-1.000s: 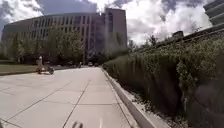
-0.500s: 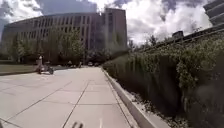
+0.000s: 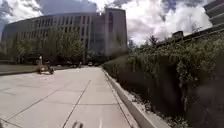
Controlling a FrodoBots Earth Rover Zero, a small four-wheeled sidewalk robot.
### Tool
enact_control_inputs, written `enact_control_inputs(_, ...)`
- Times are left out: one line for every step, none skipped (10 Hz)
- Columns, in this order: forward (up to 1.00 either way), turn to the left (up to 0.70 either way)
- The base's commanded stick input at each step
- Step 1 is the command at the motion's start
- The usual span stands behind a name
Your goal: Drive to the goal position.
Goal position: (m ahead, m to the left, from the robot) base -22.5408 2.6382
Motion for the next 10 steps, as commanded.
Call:
enact_control_inputs(0.04, 0.0)
enact_control_inputs(0.04, 0.0)
enact_control_inputs(0.04, 0.0)
enact_control_inputs(0.05, 0.0)
enact_control_inputs(0.05, 0.0)
enact_control_inputs(0.04, 0.0)
enact_control_inputs(0.05, 0.0)
enact_control_inputs(0.05, 0.0)
enact_control_inputs(0.04, 0.0)
enact_control_inputs(0.04, 0.0)
